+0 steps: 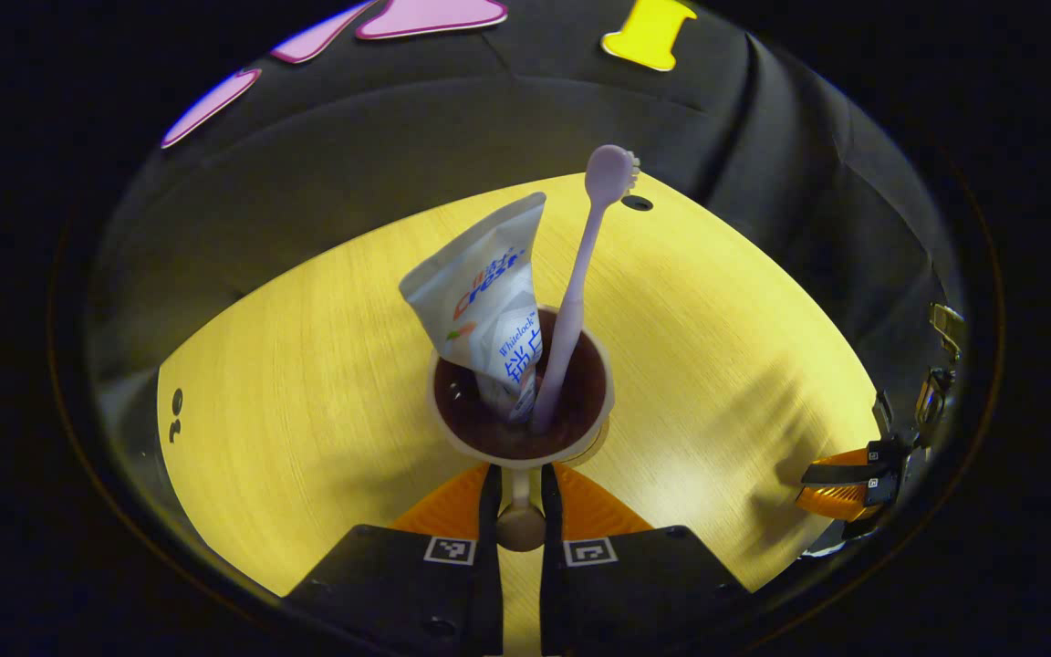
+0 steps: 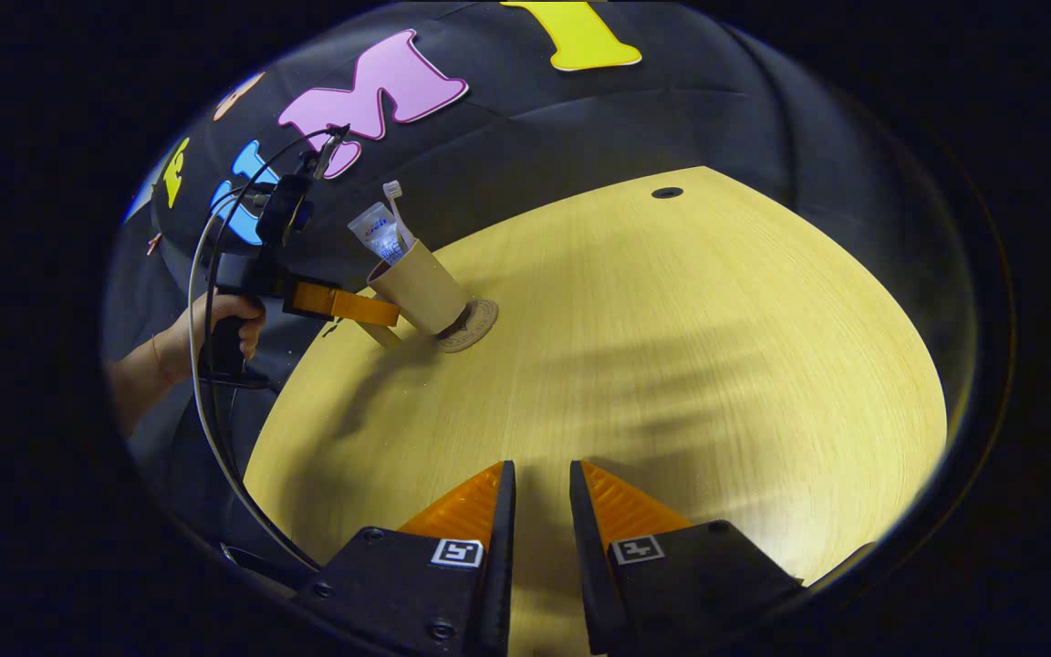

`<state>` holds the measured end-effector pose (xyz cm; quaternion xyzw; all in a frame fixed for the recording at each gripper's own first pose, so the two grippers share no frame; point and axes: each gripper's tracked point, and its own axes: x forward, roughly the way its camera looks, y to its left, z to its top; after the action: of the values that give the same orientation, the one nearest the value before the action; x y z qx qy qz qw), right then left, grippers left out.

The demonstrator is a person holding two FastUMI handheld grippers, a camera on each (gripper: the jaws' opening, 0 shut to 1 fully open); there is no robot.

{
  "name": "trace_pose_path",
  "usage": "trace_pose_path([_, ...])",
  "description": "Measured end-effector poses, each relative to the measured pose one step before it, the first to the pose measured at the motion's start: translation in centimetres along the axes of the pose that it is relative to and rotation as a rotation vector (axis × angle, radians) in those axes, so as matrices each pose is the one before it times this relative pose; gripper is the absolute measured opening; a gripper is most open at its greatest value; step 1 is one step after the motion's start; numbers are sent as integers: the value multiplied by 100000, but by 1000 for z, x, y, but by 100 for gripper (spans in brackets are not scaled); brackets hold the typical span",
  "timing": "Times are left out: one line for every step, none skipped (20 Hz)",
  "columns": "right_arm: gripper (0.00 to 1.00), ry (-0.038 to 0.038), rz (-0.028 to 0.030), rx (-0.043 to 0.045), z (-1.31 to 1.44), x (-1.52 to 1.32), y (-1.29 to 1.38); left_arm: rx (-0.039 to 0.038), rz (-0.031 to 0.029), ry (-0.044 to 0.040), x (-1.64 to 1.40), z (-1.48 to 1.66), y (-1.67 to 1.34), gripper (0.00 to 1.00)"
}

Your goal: Put the toothbrush and toothpaste on the desktop into the cup, then pick up the cup and place it on the coaster on the desktop.

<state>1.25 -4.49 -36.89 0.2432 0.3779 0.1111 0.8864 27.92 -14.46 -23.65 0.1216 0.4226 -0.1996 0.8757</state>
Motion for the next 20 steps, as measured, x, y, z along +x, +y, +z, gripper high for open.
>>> trace_pose_path([36,-492,-472,707,44,63,-341,813,-252,645,276,51,-253,20])
trace_pose_path([36,-397,-457,591,83,26,-210,340,-102,540,211,-128,-230,20])
trace_pose_path([36,-358,-375,380,-21,15,-200,-26,165,507,182,-29,-68,20])
trace_pose_path([36,11,-291,317,29,25,-120,-14,189,345,181,-19,-55,20])
trace_pose_path([36,-274,-160,190,-73,84,-6,-104,-4,305,164,-2,-126,20])
trace_pose_path([36,-56,4,52,-11,29,27,-45,-147,312,105,-82,-158,20])
trace_pose_path([36,14,184,-122,-116,48,120,246,-142,76,-32,12,-107,20])
trace_pose_path([36,186,134,-124,4,72,142,442,-91,32,-47,17,-2,20])
trace_pose_path([36,113,285,-159,-198,60,144,306,10,-24,49,125,-64,20])
trace_pose_path([36,308,126,-138,-165,43,53,92,80,143,165,7,-109,20])
trace_pose_path([36,162,95,-88,-118,22,66,-9,226,347,-50,-33,-114,20])
trace_pose_path([36,71,447,56,-59,27,132,97,492,523,140,-205,-153,20])
trace_pose_path([36,81,165,-136,-68,-52,85,269,234,-689,196,122,-114,22])
trace_pose_path([19,-57,-159,-287,-15,69,-75,481,642,-631,-153,75,6,23])
trace_pose_path([36,28,-280,-193,-55,53,-151,351,159,-1471,-260,218,199,27])
trace_pose_path([36,265,100,173,-16,-45,-25,-71,-449,-455,-137,107,44,29])
trace_pose_path([36,-47,-12,211,32,86,4,-107,-323,-808,-293,174,-14,30])
trace_pose_path([37,-112,244,335,104,66,52,-89,-172,-420,-145,95,65,32])
trace_pose_path([41,1,372,266,61,31,150,-178,166,-111,-228,-147,198,42])
trace_pose_path([41,16,527,61,103,1,185,-367,-59,68,-137,-203,-31,54])
